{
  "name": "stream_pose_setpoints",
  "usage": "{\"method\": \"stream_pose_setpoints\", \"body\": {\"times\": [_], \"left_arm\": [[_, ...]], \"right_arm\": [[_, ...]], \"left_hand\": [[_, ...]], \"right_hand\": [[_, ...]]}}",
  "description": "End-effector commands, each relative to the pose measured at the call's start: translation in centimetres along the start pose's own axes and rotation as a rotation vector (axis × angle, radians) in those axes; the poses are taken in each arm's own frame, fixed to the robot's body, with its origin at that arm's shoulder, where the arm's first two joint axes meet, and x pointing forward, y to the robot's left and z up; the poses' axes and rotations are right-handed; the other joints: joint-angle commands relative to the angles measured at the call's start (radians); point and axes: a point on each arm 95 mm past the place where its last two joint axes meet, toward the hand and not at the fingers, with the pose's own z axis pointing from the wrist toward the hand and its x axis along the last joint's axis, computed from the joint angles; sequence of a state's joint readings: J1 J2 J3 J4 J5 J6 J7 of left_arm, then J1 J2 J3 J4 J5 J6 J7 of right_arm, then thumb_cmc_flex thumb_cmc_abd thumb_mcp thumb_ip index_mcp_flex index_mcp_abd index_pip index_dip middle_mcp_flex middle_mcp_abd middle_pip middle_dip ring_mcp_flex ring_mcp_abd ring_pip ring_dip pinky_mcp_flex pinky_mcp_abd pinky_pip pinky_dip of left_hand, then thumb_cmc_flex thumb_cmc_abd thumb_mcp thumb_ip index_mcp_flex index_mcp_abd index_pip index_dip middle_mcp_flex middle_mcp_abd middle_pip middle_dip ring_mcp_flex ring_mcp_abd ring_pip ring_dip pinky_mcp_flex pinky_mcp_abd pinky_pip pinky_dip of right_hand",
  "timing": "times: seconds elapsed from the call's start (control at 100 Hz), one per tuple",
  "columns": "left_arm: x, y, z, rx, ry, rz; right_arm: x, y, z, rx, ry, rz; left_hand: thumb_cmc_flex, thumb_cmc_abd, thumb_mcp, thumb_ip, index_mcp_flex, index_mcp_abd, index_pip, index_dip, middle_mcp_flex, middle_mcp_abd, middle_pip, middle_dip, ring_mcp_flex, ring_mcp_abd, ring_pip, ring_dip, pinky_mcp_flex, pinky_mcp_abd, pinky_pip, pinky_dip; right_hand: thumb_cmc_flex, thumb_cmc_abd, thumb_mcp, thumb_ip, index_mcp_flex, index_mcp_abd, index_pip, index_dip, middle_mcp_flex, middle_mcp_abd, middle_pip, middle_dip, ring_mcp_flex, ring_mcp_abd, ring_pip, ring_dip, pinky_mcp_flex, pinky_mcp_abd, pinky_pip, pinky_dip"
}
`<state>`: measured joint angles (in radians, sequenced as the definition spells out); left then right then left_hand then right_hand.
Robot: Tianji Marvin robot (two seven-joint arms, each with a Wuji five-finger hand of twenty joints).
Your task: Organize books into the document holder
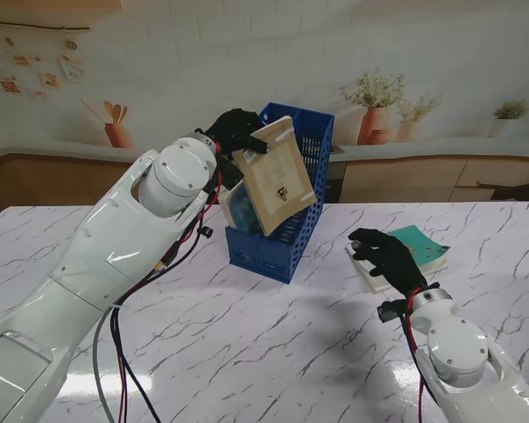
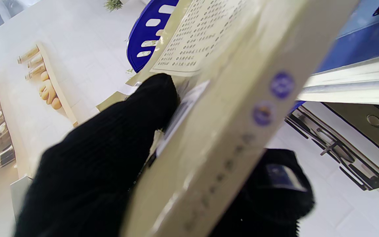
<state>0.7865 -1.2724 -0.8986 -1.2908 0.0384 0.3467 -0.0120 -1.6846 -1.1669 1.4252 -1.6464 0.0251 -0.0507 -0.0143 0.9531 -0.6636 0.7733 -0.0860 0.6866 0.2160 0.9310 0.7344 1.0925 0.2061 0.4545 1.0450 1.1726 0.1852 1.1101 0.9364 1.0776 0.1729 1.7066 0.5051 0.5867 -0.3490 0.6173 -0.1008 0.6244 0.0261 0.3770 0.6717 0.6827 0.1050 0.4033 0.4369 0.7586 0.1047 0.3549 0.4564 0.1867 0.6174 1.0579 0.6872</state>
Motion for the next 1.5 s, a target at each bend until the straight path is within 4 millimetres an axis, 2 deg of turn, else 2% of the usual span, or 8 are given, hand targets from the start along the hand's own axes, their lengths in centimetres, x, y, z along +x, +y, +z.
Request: {"method": "stream_pose_setpoints", "body": {"times": [0.0, 0.5, 0.97, 1.49], "left_arm": [[0.7, -0.2, -0.3, -0.009, 0.026, -0.002], [1.0, -1.2, -1.3, 0.013, 0.01, 0.025], [1.1, 1.3, 1.3, 0.048, 0.03, 0.001], [-1.0, 4.6, 1.8, 0.035, 0.035, -0.009]], "right_arm": [[-0.2, -0.4, -0.1, 0.006, -0.002, 0.014], [-0.3, -0.8, 0.2, 0.014, 0.007, 0.025], [-0.6, -0.5, 0.2, 0.006, 0.001, 0.029], [-0.9, -0.2, 0.1, -0.002, 0.0, 0.03]], "left_hand": [[0.147, 0.083, 0.228, 0.033, 0.067, -0.218, 0.116, 0.065, 0.036, -0.101, 0.038, 0.009, 0.088, -0.084, 0.007, -0.03, 0.003, -0.279, 0.165, 0.012], [0.15, 0.09, 0.219, 0.038, 0.063, -0.216, 0.115, 0.065, 0.031, -0.097, 0.038, 0.008, 0.086, -0.083, 0.006, -0.03, 0.003, -0.278, 0.167, 0.01], [0.152, 0.08, 0.22, 0.03, 0.06, -0.214, 0.117, 0.065, 0.031, -0.091, 0.039, 0.006, 0.088, -0.091, 0.004, -0.031, 0.002, -0.283, 0.165, 0.007], [0.152, 0.073, 0.222, 0.023, 0.052, -0.209, 0.12, 0.064, 0.027, -0.087, 0.042, 0.003, 0.088, -0.091, 0.002, -0.036, 0.002, -0.279, 0.161, 0.002]], "right_hand": [[-0.02, -0.013, 0.015, 0.03, -0.004, -0.002, 0.007, 0.017, 0.015, -0.022, -0.015, -0.01, 0.012, -0.019, -0.019, -0.015, -0.001, -0.141, 0.006, -0.006], [-0.011, 0.004, -0.01, 0.029, -0.011, -0.004, 0.005, 0.015, 0.002, -0.035, -0.004, -0.008, 0.005, -0.038, -0.018, -0.016, 0.004, -0.167, 0.008, -0.008], [-0.015, -0.004, -0.002, 0.032, 0.0, 0.002, 0.007, 0.014, 0.014, -0.024, -0.005, -0.012, 0.014, -0.021, -0.013, -0.016, 0.003, -0.149, 0.01, -0.008], [-0.016, -0.002, 0.006, 0.029, -0.004, 0.002, 0.004, 0.013, 0.009, -0.028, -0.012, -0.01, 0.009, -0.028, -0.019, -0.016, 0.002, -0.155, 0.01, -0.009]]}}
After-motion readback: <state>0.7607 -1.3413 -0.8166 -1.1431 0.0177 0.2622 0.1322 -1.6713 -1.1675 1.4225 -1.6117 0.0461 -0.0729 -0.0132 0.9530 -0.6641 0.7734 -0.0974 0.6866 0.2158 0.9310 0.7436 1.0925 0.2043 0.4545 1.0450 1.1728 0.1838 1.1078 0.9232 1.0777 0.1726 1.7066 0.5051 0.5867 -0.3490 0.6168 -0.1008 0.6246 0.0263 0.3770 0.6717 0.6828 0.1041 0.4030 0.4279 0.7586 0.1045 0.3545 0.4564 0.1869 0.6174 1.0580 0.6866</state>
